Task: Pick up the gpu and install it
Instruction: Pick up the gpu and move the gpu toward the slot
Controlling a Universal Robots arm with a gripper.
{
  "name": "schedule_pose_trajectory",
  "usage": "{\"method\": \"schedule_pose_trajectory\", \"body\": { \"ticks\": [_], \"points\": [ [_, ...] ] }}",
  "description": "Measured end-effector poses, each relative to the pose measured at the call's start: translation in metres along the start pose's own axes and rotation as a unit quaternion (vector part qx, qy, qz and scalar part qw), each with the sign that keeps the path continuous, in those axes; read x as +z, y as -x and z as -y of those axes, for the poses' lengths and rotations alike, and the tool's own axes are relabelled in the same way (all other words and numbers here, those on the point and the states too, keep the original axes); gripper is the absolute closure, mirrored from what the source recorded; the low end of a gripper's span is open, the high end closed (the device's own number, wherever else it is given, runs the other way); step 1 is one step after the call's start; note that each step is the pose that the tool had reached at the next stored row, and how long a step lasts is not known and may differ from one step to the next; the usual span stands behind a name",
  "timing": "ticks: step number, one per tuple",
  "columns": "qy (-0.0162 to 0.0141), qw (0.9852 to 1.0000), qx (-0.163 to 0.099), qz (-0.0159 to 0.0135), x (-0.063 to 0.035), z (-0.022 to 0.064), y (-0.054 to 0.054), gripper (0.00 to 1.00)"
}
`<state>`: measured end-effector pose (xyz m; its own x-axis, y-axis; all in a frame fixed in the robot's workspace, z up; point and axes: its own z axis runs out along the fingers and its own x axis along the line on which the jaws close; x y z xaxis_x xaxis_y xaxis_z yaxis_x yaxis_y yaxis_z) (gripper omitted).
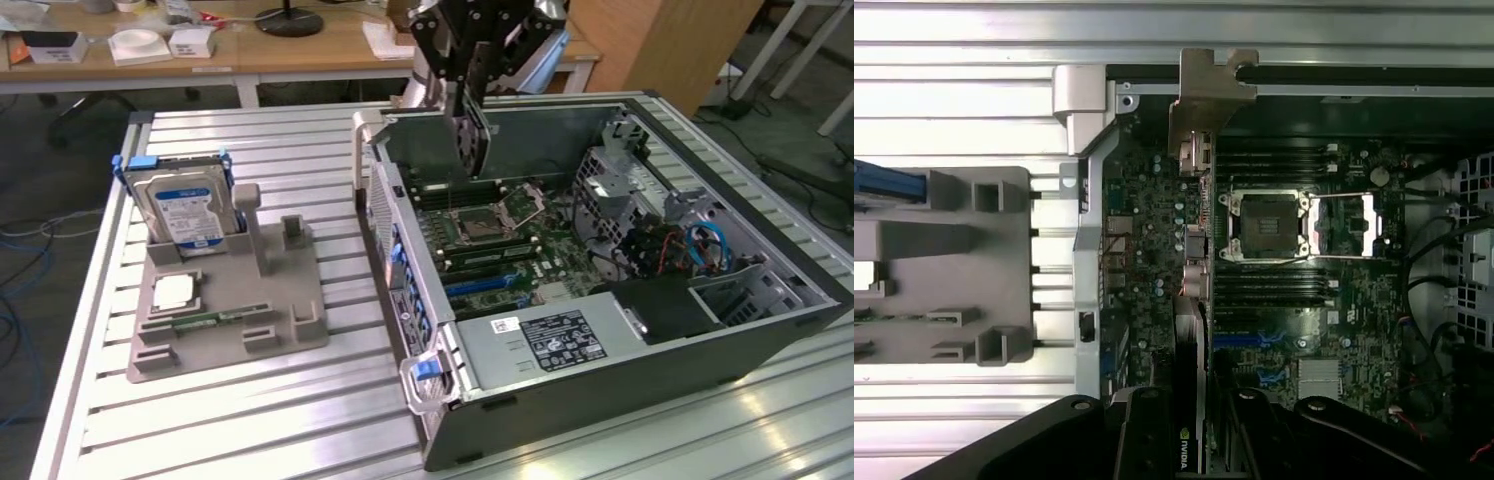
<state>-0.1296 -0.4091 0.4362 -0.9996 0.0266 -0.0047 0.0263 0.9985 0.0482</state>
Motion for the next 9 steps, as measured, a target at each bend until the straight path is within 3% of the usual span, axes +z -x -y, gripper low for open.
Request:
{"method": "schedule_pose_trajectory", "body": {
  "ticks": [3,5,9],
  "points": [
    [-0.0096,1.0,0.001,-0.0004,-0.0002,-0.0001,0.0048,0.74],
    [-0.0191,0.9998,0.002,-0.0004,-0.0002,-0.0002,0.0064,0.74],
    [-0.0203,0.9998,0.002,-0.0003,-0.0001,-0.0003,0.0097,0.74]
  ]
}}
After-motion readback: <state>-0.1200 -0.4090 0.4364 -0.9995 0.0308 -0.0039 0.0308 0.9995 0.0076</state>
